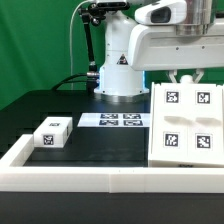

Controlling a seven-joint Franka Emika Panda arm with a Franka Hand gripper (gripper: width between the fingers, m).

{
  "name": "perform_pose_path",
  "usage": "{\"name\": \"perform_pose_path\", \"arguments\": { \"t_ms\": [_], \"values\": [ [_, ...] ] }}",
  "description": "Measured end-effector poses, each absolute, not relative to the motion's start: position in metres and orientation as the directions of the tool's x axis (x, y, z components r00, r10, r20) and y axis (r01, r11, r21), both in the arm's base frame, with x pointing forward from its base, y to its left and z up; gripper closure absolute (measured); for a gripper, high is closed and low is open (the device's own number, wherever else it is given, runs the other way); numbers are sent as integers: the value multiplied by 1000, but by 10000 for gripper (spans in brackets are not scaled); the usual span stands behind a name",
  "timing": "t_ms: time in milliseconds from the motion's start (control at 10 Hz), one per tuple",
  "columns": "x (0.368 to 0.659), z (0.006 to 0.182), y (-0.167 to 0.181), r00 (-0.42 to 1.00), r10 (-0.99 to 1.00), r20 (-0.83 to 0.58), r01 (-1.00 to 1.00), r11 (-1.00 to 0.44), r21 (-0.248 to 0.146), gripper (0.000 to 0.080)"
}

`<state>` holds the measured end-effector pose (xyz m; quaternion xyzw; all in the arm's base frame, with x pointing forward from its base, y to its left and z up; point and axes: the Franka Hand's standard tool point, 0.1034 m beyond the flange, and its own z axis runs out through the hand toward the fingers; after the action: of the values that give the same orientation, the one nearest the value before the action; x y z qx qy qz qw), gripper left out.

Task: Assemble cabinet

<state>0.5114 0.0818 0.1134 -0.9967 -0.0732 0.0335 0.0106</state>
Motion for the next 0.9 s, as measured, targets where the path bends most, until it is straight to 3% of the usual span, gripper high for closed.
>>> {"name": "perform_pose_path", "arguments": {
  "t_ms": [100,500,900],
  "values": [
    [515,111,79,987,147,-67,146,-989,-26,681],
    [537,132,78,987,148,-69,147,-989,-25,719],
    [537,132,79,986,149,-68,148,-989,-25,778]
  ]
}}
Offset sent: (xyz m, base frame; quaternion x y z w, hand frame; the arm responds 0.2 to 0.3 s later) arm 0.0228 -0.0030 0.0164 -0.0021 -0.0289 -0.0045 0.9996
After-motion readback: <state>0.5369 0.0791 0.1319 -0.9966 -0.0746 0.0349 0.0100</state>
